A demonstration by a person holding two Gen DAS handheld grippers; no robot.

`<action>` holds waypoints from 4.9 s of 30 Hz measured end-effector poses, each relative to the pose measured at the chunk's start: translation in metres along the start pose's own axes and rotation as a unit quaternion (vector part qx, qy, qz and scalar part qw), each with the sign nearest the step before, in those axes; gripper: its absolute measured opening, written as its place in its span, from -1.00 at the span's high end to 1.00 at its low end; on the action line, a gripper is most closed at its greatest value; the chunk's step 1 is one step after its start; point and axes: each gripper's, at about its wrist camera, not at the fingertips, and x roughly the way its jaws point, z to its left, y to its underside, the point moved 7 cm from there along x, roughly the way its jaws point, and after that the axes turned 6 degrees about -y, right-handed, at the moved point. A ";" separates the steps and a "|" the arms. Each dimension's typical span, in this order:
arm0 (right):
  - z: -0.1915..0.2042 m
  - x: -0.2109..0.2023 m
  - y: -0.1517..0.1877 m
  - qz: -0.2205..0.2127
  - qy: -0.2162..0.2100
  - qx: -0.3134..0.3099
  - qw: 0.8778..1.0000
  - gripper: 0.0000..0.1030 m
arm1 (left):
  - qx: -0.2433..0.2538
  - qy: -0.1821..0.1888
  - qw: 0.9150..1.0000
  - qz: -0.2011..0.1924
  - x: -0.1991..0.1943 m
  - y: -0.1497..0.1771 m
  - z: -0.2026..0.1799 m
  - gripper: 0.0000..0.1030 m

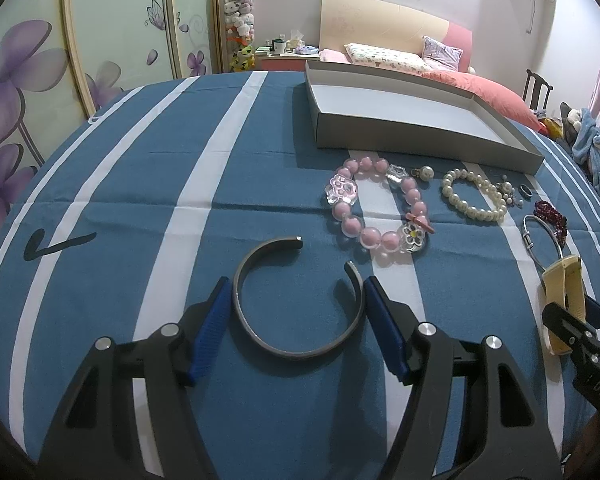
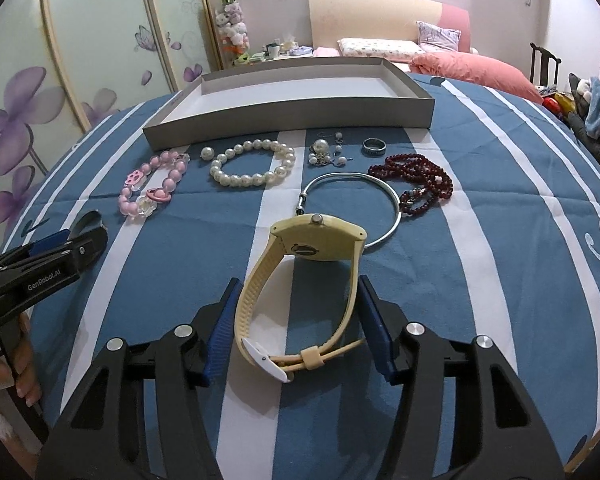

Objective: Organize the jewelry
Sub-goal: 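Close the left gripper on the silver cuff bangle while the right gripper grasps the yellow watch, then lift the bangle with the left tool while the right tool carries the watch over the gray tray, then open the left gripper to drop the bangle in the tray while the right releases the watch, then grasp the pink beaded bracelet with the left gripper while the right approaches the red bead necklace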

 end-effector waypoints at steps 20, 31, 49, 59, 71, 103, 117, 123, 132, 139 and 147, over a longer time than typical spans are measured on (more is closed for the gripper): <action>-0.011 -0.001 -0.003 0.015 -0.009 0.015 1.000 0.12 | -0.002 0.004 1.000 -0.003 -0.002 -0.001 -0.002 -0.26; -0.017 -0.002 -0.004 0.012 -0.008 0.014 1.000 0.19 | -0.001 0.004 1.000 -0.007 -0.005 -0.001 -0.004 -0.26; -0.021 -0.049 -0.071 -0.123 -0.019 -0.033 0.992 0.21 | 0.003 0.016 0.993 -0.121 -0.050 -0.054 -0.028 -0.26; -0.030 -0.045 -0.125 -0.177 -0.016 -0.051 0.983 0.21 | 0.002 0.019 0.989 -0.146 -0.040 -0.095 -0.053 -0.26; -0.051 -0.022 -0.172 -0.197 -0.016 -0.044 0.979 0.21 | -0.007 0.021 0.987 -0.162 -0.013 -0.149 -0.074 -0.26; -0.072 0.111 -0.175 -0.015 -0.041 0.001 0.999 0.13 | -0.006 0.043 0.999 -0.028 0.114 -0.170 -0.102 -0.26; -0.076 0.069 -0.183 -0.071 -0.042 0.007 0.997 -0.07 | -0.033 0.051 0.996 -0.071 0.075 -0.178 -0.081 -0.27; -0.072 0.035 -0.173 -0.093 -0.051 0.011 0.994 -0.07 | -0.039 0.050 0.994 -0.088 0.041 -0.165 -0.062 -0.28; -0.053 -0.011 -0.126 -0.104 -0.063 -0.005 0.993 -0.08 | -0.022 0.032 0.994 -0.098 0.000 -0.113 -0.036 -0.35; -0.046 -0.024 -0.088 -0.105 -0.048 -0.017 0.993 -0.08 | -0.004 0.019 0.997 -0.068 0.001 -0.071 -0.027 -0.35; -0.056 -0.024 -0.071 -0.101 -0.041 -0.002 0.994 -0.08 | 0.008 0.015 0.999 -0.028 0.022 -0.057 -0.029 -0.23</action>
